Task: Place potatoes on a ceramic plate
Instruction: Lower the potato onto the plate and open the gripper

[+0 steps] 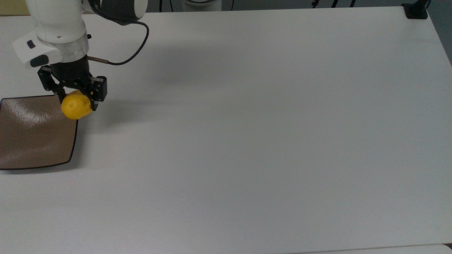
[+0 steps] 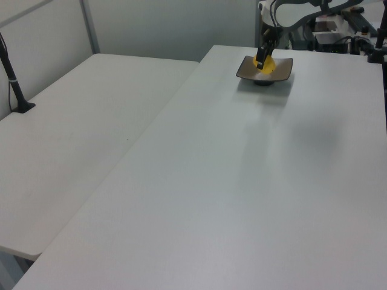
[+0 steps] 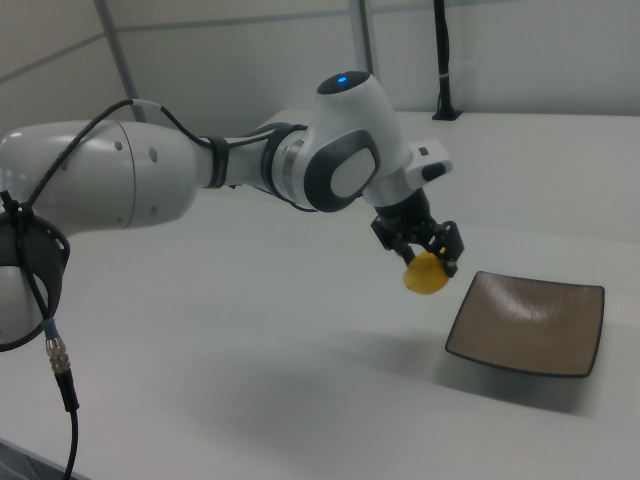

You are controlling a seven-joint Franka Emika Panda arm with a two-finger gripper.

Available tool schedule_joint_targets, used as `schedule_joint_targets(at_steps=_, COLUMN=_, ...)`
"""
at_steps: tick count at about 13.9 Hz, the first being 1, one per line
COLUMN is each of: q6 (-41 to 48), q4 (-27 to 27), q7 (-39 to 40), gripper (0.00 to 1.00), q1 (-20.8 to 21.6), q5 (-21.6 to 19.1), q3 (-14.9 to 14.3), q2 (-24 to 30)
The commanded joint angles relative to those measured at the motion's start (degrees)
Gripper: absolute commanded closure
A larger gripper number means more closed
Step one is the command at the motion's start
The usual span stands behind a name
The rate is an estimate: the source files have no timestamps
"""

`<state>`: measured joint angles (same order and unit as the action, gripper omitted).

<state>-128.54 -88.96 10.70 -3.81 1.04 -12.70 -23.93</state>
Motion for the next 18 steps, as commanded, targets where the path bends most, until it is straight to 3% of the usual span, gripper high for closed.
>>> schedule_joint_targets(at_steps=1, q6=-4.9, q4=1.4, q7=0.8, gripper=0.62, q1=-2.5, q5=0.0, q3=-0.7, q2=-1.8)
schedule_joint_targets(at_steps=7, q6=-8.8, q4=3.3, q7=1.0, gripper=0.60, q1=-6.7, q5=0.4, q3=-0.5, q2=-5.9)
schedule_joint_targets(at_steps=8, q6=-8.8, q4=3.5, q7=0.9, gripper=0.49, q1=-7.1, q5=0.4, q3=-0.5, q2=-6.7)
schedule_joint_targets(at_steps=9, q6=-8.8, q4=3.4, q7=0.7, gripper=0.19, q1=-7.1, q5=0.4, q3=-0.4, q2=-7.1)
schedule_joint_targets(at_steps=11, q6=-8.8, q4=3.4, q7=0.7, gripper=0.00, q1=-7.1, q5=0.4, q3=-0.2, q2=-7.2)
schedule_joint_targets(at_steps=18, q6=-6.2, q4=3.1, q7=0.5, gripper=0.00, q1=-6.7, q5=0.6, q3=0.7, q2=-5.9)
